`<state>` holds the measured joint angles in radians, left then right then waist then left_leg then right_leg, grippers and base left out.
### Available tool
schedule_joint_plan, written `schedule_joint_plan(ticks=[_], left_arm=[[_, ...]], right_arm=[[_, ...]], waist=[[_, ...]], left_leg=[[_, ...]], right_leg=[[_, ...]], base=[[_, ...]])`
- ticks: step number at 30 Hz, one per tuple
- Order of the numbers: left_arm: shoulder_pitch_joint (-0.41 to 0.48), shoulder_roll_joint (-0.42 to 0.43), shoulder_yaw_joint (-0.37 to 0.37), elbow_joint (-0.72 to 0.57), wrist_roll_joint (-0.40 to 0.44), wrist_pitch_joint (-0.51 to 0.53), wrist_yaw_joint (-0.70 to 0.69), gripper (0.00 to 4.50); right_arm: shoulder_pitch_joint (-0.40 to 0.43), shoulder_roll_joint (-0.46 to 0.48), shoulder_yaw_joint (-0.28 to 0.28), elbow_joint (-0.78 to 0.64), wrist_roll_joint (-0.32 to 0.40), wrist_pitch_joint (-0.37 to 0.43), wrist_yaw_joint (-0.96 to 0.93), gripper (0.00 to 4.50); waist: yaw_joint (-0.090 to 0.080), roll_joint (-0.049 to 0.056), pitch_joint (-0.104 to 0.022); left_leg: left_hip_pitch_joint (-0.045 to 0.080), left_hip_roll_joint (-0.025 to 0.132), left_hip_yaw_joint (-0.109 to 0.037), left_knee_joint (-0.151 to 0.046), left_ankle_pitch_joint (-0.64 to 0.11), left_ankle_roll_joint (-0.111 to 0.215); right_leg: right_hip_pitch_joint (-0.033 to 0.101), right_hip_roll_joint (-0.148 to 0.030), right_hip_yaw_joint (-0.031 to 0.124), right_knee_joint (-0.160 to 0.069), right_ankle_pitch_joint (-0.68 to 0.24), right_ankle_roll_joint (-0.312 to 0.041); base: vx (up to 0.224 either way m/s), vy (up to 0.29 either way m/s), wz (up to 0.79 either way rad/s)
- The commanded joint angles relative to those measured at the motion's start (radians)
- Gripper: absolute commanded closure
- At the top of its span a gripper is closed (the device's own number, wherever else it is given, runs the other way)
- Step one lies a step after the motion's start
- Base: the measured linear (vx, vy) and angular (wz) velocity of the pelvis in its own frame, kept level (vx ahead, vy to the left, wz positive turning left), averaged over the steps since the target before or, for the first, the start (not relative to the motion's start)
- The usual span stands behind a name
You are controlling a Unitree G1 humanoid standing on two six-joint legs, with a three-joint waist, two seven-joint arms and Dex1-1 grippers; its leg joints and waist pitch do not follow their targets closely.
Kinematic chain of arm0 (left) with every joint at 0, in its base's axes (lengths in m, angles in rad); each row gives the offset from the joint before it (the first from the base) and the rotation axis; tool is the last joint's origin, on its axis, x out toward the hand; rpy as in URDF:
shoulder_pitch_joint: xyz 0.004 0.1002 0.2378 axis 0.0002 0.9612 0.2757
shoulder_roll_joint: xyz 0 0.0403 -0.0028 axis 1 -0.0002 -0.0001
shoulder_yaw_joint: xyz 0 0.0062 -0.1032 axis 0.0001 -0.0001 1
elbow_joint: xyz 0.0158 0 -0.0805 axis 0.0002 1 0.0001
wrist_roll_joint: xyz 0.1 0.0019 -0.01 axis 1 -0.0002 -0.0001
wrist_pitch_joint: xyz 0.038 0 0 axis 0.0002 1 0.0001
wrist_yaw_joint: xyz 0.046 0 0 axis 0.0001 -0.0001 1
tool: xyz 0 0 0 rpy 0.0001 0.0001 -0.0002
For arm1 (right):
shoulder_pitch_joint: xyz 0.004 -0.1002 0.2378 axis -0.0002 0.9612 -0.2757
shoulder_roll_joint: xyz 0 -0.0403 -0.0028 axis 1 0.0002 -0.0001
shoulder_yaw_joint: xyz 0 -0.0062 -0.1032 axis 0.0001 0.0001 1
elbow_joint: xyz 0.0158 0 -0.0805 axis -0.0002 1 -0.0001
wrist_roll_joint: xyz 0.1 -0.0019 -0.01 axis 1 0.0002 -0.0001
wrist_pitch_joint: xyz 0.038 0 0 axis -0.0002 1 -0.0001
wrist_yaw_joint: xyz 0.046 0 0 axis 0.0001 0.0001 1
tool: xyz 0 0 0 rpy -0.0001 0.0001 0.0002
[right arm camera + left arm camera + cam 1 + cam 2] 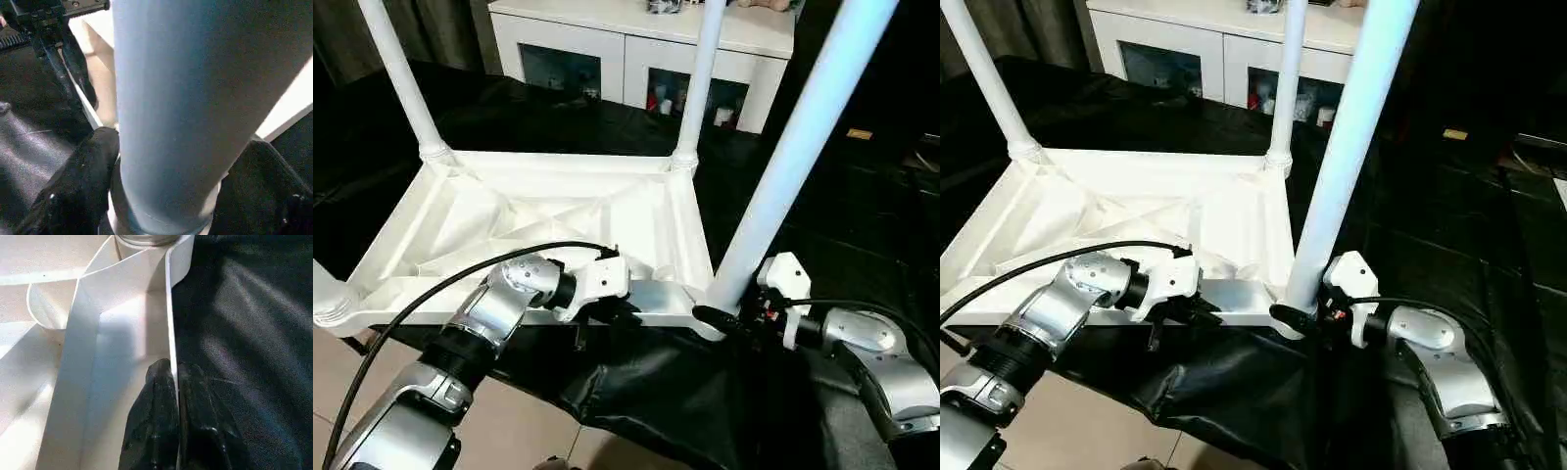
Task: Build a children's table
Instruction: Rotate leg to tighten
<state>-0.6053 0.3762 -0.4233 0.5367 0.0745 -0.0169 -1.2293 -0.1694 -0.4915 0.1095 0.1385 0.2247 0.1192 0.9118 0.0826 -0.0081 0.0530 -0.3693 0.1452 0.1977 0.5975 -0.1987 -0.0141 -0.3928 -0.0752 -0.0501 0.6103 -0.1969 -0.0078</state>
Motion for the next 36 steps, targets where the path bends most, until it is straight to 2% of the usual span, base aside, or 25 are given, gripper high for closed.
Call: schedule_joint_plan(ticks=[1, 6, 10, 12, 14, 16, 17, 18, 19, 20, 22, 23, 24, 25, 26, 27, 28, 29, 30, 31, 32, 33, 34, 36], left_arm=[[-0.001, 0.011, -0.015, -0.007, 0.015, -0.008, -0.014, 4.50], [-0.001, 0.014, -0.016, 0.007, 0.030, -0.014, 0.004, 4.50], [-0.001, 0.015, -0.011, 0.013, 0.035, -0.011, 0.021, 4.50], [-0.015, -0.008, 0.013, 0.034, 0.044, 0.036, 0.100, 4.50], [-0.021, -0.028, 0.028, 0.043, 0.042, 0.076, 0.140, 4.50], [-0.037, -0.085, 0.058, 0.063, 0.030, 0.146, 0.227, 4.50], [-0.042, -0.109, 0.067, 0.070, 0.026, 0.170, 0.259, 4.50], [-0.062, -0.174, 0.089, 0.106, 0.026, 0.214, 0.364, 4.50], [-0.065, -0.186, 0.093, 0.113, 0.026, 0.222, 0.382, 4.50], [-0.081, -0.226, 0.112, 0.145, 0.028, 0.243, 0.469, 4.50], [-0.108, -0.286, 0.150, 0.203, 0.018, 0.263, 0.603, 4.50], [-0.142, -0.341, 0.188, 0.279, 0.002, 0.240, 0.744, 4.50], [-0.146, -0.346, 0.191, 0.289, 0.001, 0.237, 0.758, 4.50], [-0.172, -0.381, 0.203, 0.350, 0.013, 0.196, 0.850, 4.50], [-0.172, -0.381, 0.203, 0.350, 0.013, 0.196, 0.850, 4.50], [-0.178, -0.386, 0.203, 0.363, 0.019, 0.181, 0.867, 4.50], [-0.181, -0.386, 0.198, 0.369, 0.030, 0.169, 0.867, 4.50], [-0.184, -0.382, 0.192, 0.371, 0.040, 0.155, 0.861, 4.50], [-0.186, -0.375, 0.185, 0.364, 0.047, 0.143, 0.833, 4.50], [-0.187, -0.374, 0.184, 0.363, 0.049, 0.143, 0.828, 4.50], [-0.189, -0.363, 0.173, 0.357, 0.061, 0.135, 0.803, 4.50], [-0.190, -0.361, 0.170, 0.358, 0.062, 0.131, 0.798, 4.50], [-0.191, -0.359, 0.168, 0.359, 0.064, 0.127, 0.794, 4.50], [-0.202, -0.346, 0.154, 0.395, 0.069, 0.092, 0.772, 4.50]], right_arm=[[-0.011, -0.018, 0.000, 0.015, -0.008, -0.004, 0.004, 1.41], [0.003, -0.015, 0.009, 0.026, -0.022, -0.015, 0.007, 1.77], [0.008, -0.005, 0.007, 0.044, -0.040, -0.009, -0.028, 1.82], [-0.014, 0.041, -0.011, 0.112, -0.093, 0.038, -0.180, 1.83], [-0.022, 0.062, -0.017, 0.134, -0.109, 0.055, -0.235, 1.83], [-0.047, 0.133, -0.045, 0.186, -0.127, 0.101, -0.387, 1.84], [-0.059, 0.164, -0.060, 0.208, -0.130, 0.119, -0.450, 1.92], [-0.090, 0.242, -0.093, 0.255, -0.133, 0.150, -0.598, 1.92], [-0.096, 0.255, -0.098, 0.264, -0.134, 0.154, -0.622, 1.97], [-0.114, 0.296, -0.115, 0.291, -0.131, 0.168, -0.696, 2.01], [-0.140, 0.357, -0.142, 0.333, -0.128, 0.178, -0.810, 2.01], [-0.171, 0.422, -0.168, 0.389, -0.125, 0.139, -0.933, 2.01], [-0.175, 0.430, -0.171, 0.396, -0.125, 0.133, -0.949, 2.01], [-0.218, 0.486, -0.177, 0.462, -0.106, 0.085, -0.994, 2.01], [-0.218, 0.486, -0.177, 0.462, -0.106, 0.085, -0.994, 2.01], [-0.230, 0.499, -0.176, 0.480, -0.096, 0.072, -0.988, 2.01], [-0.242, 0.501, -0.167, 0.490, -0.095, 0.067, -0.954, 2.01], [-0.246, 0.503, -0.169, 0.482, -0.084, 0.059, -0.921, 2.01], [-0.243, 0.501, -0.163, 0.456, -0.086, 0.054, -0.877, 1.74], [-0.242, 0.501, -0.161, 0.451, -0.090, 0.052, -0.873, 1.67], [-0.232, 0.500, -0.157, 0.420, -0.102, 0.034, -0.857, 1.67], [-0.230, 0.500, -0.155, 0.414, -0.108, 0.030, -0.856, 1.61], [-0.229, 0.499, -0.154, 0.410, -0.112, 0.027, -0.856, 1.49], [-0.217, 0.484, -0.161, 0.382, -0.116, -0.001, -0.870, 1.25]], waist=[[0.000, -0.015, -0.055], [0.000, -0.016, -0.056], [0.000, -0.015, -0.055], [-0.003, -0.013, -0.052], [-0.013, -0.013, -0.047], [-0.016, -0.013, -0.046], [-0.030, -0.010, -0.045], [-0.032, -0.011, -0.046], [-0.039, -0.010, -0.044], [-0.042, -0.014, -0.045], [-0.042, -0.013, -0.045], [-0.044, -0.010, -0.043], [-0.044, -0.009, -0.046], [-0.042, -0.010, -0.049], [-0.044, -0.010, -0.048], [-0.049, -0.012, -0.051], [-0.053, -0.013, -0.056], [-0.060, -0.011, -0.057], [-0.061, -0.010, -0.063], [-0.061, -0.013, -0.072], [-0.061, -0.017, -0.078], [-0.063, -0.018, -0.076], [-0.058, -0.015, -0.075], [-0.050, -0.013, -0.078]], left_leg=[[0.012, 0.093, -0.041, -0.074, -0.187, 0.065], [0.012, 0.093, -0.040, -0.074, -0.178, 0.066], [0.013, 0.093, -0.040, -0.074, -0.184, 0.064], [0.013, 0.092, -0.041, -0.077, -0.203, 0.052], [0.020, 0.089, -0.045, -0.082, -0.271, 0.013], [0.023, 0.092, -0.047, -0.082, -0.297, -0.003], [0.021, 0.091, -0.052, -0.088, -0.326, -0.027], [0.021, 0.090, -0.055, -0.088, -0.336, -0.035], [0.024, 0.087, -0.055, -0.089, -0.366, -0.047], [0.030, 0.083, -0.056, -0.086, -0.385, -0.051], [0.034, 0.084, -0.055, -0.085, -0.388, -0.048], [0.039, 0.081, -0.054, -0.084, -0.409, -0.043], [0.042, 0.080, -0.054, -0.083, -0.412, -0.046], [0.044, 0.080, -0.052, -0.086, -0.411, -0.042], [0.039, 0.079, -0.052, -0.086, -0.410, -0.040], [0.019, 0.079, -0.061, -0.094, -0.385, -0.029], [0.004, 0.082, -0.063, -0.099, -0.328, -0.007], [-0.005, 0.081, -0.065, -0.099, -0.315, 0.007], [-0.009, 0.081, -0.065, -0.095, -0.290, 0.011], [-0.007, 0.084, -0.061, -0.088, -0.229, 0.031], [-0.001, 0.081, -0.053, -0.076, -0.162, 0.065], [-0.003, 0.082, -0.053, -0.075, -0.135, 0.080], [0.001, 0.080, -0.044, -0.070, -0.103, 0.111], [0.003, 0.081, -0.039, -0.065, -0.073, 0.133]], right_leg=[[0.041, -0.096, 0.054, -0.078, -0.211, -0.237], [0.041, -0.095, 0.054, -0.077, -0.198, -0.238], [0.040, -0.094, 0.054, -0.078, -0.208, -0.238], [0.037, -0.093, 0.053, -0.081, -0.238, -0.234], [0.033, -0.094, 0.050, -0.093, -0.358, -0.216], [0.029, -0.095, 0.053, -0.096, -0.401, -0.199], [0.027, -0.093, 0.052, -0.098, -0.421, -0.195], [0.027, -0.093, 0.050, -0.097, -0.431, -0.190], [0.020, -0.093, 0.051, -0.102, -0.456, -0.183], [0.019, -0.095, 0.050, -0.108, -0.490, -0.168], [0.016, -0.095, 0.051, -0.113, -0.493, -0.163], [0.011, -0.094, 0.050, -0.121, -0.504, -0.158], [0.010, -0.094, 0.049, -0.122, -0.498, -0.157], [0.012, -0.092, 0.048, -0.123, -0.467, -0.154], [0.012, -0.092, 0.049, -0.121, -0.450, -0.155], [0.034, -0.091, 0.046, -0.111, -0.409, -0.150], [0.044, -0.093, 0.047, -0.103, -0.332, -0.150], [0.051, -0.094, 0.045, -0.099, -0.311, -0.156], [0.057, -0.098, 0.045, -0.097, -0.285, -0.160], [0.057, -0.099, 0.046, -0.090, -0.188, -0.186], [0.054, -0.097, 0.045, -0.081, -0.074, -0.221], [0.052, -0.096, 0.046, -0.076, -0.034, -0.235], [0.047, -0.096, 0.044, -0.076, 0.008, -0.262], [0.046, -0.096, 0.043, -0.072, 0.031, -0.280]], base=[[0.000, 0.000, 0.00], [0.000, 0.000, 0.00], [0.000, 0.000, 0.00], [0.000, 0.000, 0.00], [0.000, 0.000, 0.00], [0.000, 0.000, 0.00], [0.000, 0.000, 0.00], [0.000, 0.000, 0.00], [0.000, 0.000, 0.00], [0.000, 0.000, 0.00], [0.000, 0.000, 0.00], [0.000, 0.000, 0.00], [0.000, 0.000, 0.00], [0.000, 0.000, 0.00], [0.000, 0.000, 0.00], [0.000, 0.000, 0.00], [0.000, 0.000, 0.00], [0.004, 0.012, -0.18], [0.004, 0.012, -0.18], [0.000, 0.000, 0.00], [0.060, -0.015, -0.02], [0.060, -0.015, -0.02], [0.051, -0.026, 0.00], [0.000, 0.000, 0.00]])
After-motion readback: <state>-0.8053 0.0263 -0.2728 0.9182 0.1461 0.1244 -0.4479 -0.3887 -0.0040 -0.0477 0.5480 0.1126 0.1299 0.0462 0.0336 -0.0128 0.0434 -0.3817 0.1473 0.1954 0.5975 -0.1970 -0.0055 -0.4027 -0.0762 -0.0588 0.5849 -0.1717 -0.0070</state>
